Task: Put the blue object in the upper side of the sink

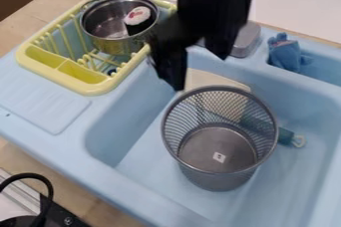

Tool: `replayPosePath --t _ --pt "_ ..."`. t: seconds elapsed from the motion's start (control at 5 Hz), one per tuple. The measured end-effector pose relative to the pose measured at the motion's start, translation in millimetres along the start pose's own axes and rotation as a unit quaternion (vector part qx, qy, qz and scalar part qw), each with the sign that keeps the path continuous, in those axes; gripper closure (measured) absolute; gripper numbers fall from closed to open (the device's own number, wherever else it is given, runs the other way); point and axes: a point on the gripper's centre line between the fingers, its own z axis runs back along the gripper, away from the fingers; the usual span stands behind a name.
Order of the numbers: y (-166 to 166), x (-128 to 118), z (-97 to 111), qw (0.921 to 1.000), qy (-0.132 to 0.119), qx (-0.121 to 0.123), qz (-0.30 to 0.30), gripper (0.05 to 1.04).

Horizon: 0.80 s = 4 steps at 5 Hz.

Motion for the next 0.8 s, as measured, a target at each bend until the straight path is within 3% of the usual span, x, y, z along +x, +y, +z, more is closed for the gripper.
replayPosePath --t 0.2,0.4,0.6,0.8 --pt "-8 -9 -2 0.9957 0.010 -0.058 -0.071 0.085" --pt "-10 -22 -3 0.9935 0.006 -0.064 -0.095 0.085" --pt "-16 -30 -8 0.9952 0.002 -0.074 -0.064 0.085" --pt "-19 -38 -8 0.9937 -0.023 -0.071 -0.084 0.085"
